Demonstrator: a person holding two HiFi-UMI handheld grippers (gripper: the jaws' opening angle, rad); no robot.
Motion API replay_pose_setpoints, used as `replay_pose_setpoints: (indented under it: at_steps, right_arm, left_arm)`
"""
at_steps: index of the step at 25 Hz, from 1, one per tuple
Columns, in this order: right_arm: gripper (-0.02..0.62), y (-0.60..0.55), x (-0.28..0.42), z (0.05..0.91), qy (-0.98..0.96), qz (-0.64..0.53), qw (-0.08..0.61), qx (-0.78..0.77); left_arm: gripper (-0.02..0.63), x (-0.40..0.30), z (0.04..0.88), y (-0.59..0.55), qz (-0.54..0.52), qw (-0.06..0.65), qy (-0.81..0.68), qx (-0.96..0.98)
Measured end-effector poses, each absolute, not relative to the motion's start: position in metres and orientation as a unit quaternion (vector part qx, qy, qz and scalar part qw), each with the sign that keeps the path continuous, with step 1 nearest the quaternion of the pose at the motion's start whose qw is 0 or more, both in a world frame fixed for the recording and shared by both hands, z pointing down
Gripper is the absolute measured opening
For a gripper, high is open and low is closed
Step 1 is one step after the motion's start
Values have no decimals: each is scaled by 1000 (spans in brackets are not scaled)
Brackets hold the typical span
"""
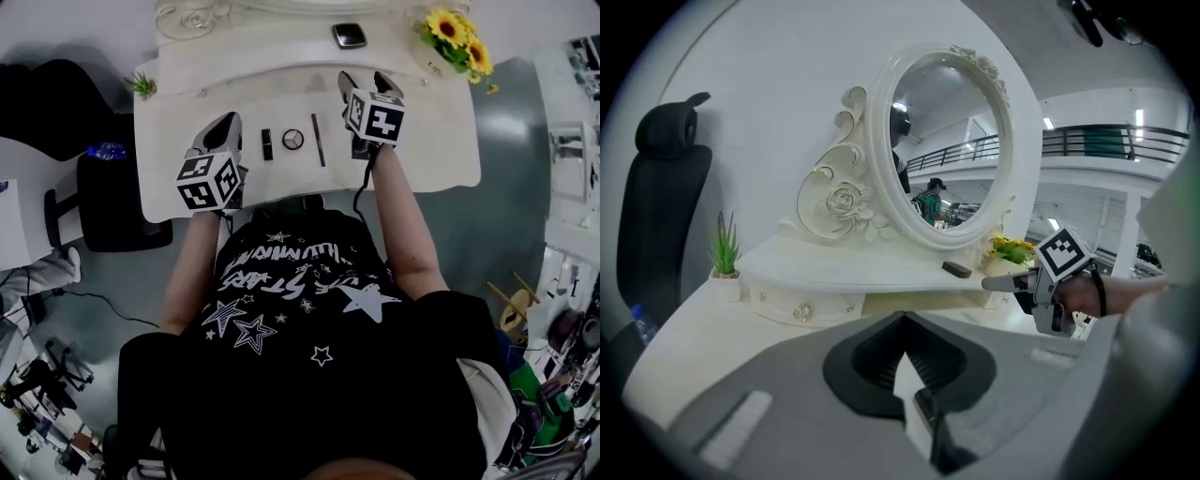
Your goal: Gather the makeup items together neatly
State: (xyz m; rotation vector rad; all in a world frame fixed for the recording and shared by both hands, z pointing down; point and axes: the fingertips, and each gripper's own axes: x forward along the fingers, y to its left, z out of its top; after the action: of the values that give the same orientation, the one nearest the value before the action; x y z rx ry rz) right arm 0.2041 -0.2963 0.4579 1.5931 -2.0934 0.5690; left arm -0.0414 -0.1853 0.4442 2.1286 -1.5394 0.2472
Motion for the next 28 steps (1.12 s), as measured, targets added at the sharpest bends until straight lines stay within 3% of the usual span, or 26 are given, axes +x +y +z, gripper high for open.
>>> replay_pose_setpoints:
  at_steps: [8,28]
  right_arm:
    - [394,-351,195,439,-779,188,217,557]
    - [366,-402,185,471,-766,231,280,531]
  left_arm:
    - [0,-36,436,-213,85,241,-591,765]
    - [0,-40,444,-225,92,256,-624,732]
